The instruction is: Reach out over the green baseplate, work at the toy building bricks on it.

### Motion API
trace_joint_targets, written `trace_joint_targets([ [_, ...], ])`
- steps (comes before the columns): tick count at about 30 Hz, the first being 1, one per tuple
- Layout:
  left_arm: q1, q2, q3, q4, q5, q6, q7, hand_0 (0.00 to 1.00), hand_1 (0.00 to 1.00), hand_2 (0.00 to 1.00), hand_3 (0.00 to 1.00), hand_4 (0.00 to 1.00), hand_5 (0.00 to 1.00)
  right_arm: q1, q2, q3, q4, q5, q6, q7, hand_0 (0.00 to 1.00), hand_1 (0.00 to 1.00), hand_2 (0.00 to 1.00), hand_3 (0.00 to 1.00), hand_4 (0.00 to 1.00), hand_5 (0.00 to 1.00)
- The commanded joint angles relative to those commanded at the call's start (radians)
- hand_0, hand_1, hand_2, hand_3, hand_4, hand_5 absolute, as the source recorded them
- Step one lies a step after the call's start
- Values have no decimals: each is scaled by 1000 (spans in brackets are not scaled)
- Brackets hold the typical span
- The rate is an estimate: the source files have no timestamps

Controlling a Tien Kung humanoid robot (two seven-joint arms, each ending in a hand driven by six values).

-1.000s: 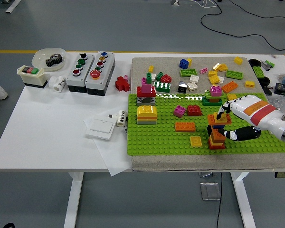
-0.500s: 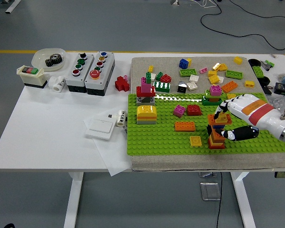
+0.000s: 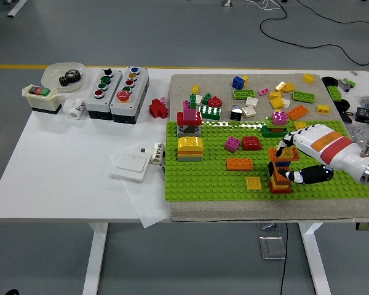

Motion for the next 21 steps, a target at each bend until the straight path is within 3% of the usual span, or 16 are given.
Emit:
trace_joint_targets([
  [21,-4,1,2,2,-7,-4,-6,551,628,686,612,652,729,-5,2,37,12,19,-17,9,586,598,654,557,720,455],
])
